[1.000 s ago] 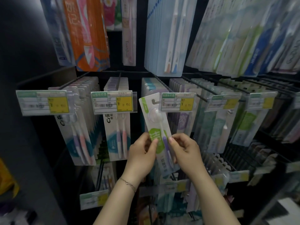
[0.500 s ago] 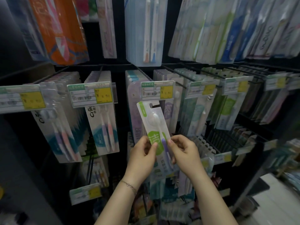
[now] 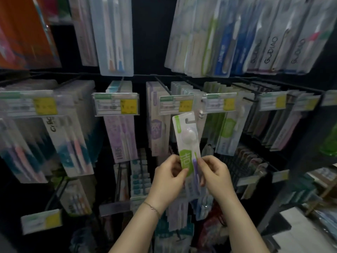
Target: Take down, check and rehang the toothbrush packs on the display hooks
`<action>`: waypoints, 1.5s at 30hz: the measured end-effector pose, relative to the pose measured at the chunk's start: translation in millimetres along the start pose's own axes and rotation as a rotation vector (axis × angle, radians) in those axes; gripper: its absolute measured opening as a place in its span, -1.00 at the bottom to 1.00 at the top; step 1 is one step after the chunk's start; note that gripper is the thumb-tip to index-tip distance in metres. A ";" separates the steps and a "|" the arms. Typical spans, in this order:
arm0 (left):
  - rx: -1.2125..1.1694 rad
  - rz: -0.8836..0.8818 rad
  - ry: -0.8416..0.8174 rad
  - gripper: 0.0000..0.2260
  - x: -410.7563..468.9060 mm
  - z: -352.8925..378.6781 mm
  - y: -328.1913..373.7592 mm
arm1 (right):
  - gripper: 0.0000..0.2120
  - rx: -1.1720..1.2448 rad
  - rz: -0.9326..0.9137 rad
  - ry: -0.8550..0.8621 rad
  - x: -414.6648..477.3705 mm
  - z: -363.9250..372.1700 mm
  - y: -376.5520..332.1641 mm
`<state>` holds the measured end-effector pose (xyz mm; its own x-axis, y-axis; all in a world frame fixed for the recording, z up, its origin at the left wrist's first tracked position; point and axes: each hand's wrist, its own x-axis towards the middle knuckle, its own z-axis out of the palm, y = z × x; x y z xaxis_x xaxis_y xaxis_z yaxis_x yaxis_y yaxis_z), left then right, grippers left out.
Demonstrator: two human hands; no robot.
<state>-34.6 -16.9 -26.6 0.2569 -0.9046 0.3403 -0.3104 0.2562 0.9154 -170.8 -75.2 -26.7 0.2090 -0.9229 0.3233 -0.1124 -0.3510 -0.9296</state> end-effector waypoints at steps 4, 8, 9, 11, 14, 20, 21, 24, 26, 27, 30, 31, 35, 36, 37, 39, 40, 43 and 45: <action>0.052 0.012 0.011 -0.91 10.6 32.8 5.2 | -0.76 -0.006 -0.009 0.000 15.3 -29.8 10.9; 0.055 0.039 0.005 -0.91 23.1 62.7 4.7 | -0.74 0.020 0.004 0.009 27.6 -55.5 24.3; 0.063 0.045 0.002 -0.91 26.3 70.3 5.0 | -0.73 0.023 0.005 0.012 31.2 -61.7 27.8; 0.079 0.052 -0.007 -0.92 33.7 84.7 5.5 | -0.71 0.033 0.000 0.028 39.8 -73.2 34.8; 0.073 0.058 -0.019 -0.89 46.5 103.4 9.8 | -0.71 0.045 -0.020 0.073 55.2 -88.2 42.9; 0.097 0.067 0.033 -0.91 74.2 129.2 20.4 | -0.75 -0.009 -0.071 0.163 79.6 -108.7 48.7; 0.101 0.069 0.039 -0.91 77.8 132.8 22.0 | -0.76 -0.007 -0.075 0.172 82.0 -111.2 48.4; 0.104 0.070 0.053 -0.90 86.2 142.5 27.3 | -0.78 -0.007 -0.099 0.192 87.8 -118.4 44.3; 0.103 0.056 0.062 -0.91 91.3 148.5 27.7 | -0.78 -0.016 -0.116 0.199 92.4 -122.8 41.7; 0.106 0.050 0.066 -0.91 93.4 151.2 28.4 | -0.78 -0.014 -0.118 0.199 94.8 -124.8 41.0; 0.090 0.031 0.073 -0.91 98.3 157.0 30.7 | -0.78 -0.012 -0.121 0.196 101.5 -130.1 40.1; 0.082 0.031 0.075 -0.91 99.3 158.9 32.0 | -0.78 -0.021 -0.123 0.200 103.4 -132.1 40.3; 0.037 0.018 0.074 -0.91 102.5 168.7 35.0 | -0.79 -0.054 -0.114 0.215 108.9 -141.1 42.6; 0.026 0.018 0.073 -0.91 103.0 171.4 35.2 | -0.79 -0.062 -0.111 0.219 109.9 -143.5 43.4; 0.023 0.021 0.074 -0.91 103.5 174.1 35.1 | -0.79 -0.073 -0.110 0.225 111.3 -145.8 44.5; 0.020 0.030 0.078 -0.91 104.2 179.0 35.6 | -0.78 -0.097 -0.116 0.230 113.9 -151.3 46.5; 0.011 0.031 0.078 -0.91 104.4 181.4 36.1 | -0.78 -0.106 -0.116 0.228 115.1 -154.1 47.0; -0.009 0.032 0.073 -0.92 104.2 187.5 38.3 | -0.77 -0.119 -0.115 0.221 118.4 -159.9 47.7; 0.000 0.045 0.070 -0.90 103.8 190.6 39.7 | -0.76 -0.129 -0.108 0.218 119.7 -161.5 49.6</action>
<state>-194.7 -165.6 4.0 0.3060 -0.8660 0.3955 -0.3232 0.2962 0.8988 -308.3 -228.5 -5.6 0.0142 -0.8866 0.4624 -0.2270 -0.4532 -0.8620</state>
